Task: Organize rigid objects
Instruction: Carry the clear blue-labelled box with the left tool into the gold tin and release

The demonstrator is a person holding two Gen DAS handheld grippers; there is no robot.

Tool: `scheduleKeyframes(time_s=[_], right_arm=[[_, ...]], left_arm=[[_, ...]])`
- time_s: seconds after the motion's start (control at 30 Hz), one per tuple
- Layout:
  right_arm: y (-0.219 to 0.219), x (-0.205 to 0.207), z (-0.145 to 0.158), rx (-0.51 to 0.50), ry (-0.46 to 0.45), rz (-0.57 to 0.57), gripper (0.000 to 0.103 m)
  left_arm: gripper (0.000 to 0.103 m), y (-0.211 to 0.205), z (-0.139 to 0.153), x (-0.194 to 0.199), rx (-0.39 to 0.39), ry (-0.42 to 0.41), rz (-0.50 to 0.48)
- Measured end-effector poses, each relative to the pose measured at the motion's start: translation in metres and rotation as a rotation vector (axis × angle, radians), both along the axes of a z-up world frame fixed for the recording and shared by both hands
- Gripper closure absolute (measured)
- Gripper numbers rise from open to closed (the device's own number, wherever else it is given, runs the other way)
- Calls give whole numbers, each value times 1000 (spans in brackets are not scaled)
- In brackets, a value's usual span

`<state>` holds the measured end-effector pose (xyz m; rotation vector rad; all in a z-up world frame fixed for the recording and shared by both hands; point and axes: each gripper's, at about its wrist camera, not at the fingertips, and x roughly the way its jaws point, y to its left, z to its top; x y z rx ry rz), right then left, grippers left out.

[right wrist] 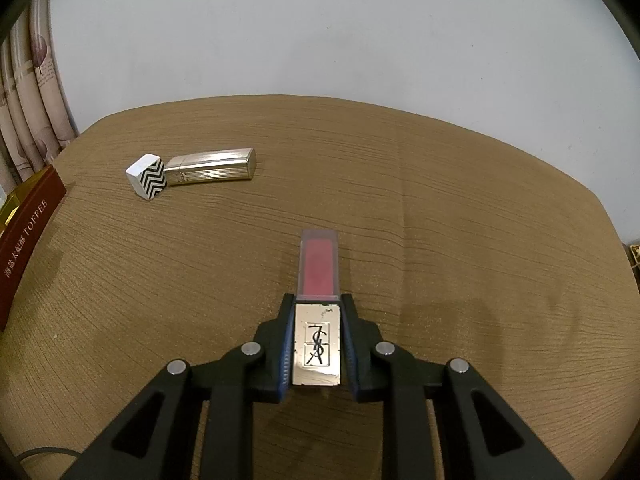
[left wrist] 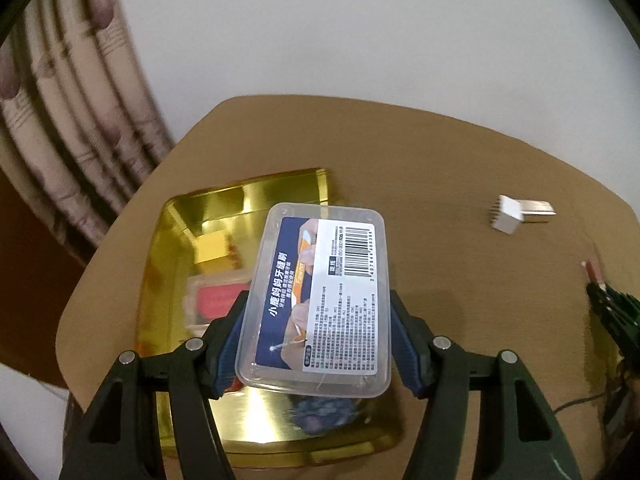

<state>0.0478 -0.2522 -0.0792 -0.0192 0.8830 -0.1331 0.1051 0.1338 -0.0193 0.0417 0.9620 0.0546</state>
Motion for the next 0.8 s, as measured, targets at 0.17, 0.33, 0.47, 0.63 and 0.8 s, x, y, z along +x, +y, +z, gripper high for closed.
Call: scheduleKeyframes(time_s=[0.17, 0.33, 0.47, 0.63, 0.8], right_arm=[[1, 0, 0, 1, 0, 0, 81], [0, 0, 0, 3, -1, -2, 81], [0, 0, 0, 1, -1, -2, 81], [-1, 0, -1, 0, -1, -3, 81], [-1, 0, -1, 2, -1, -3, 81]], left_arm=[[44, 27, -10, 5, 1, 21, 58], [44, 47, -23, 10, 2, 55, 101], [44, 57, -33, 15, -7, 75, 117], [43, 65, -43, 21, 2, 91, 129], [43, 70, -46, 24, -9, 83, 132]])
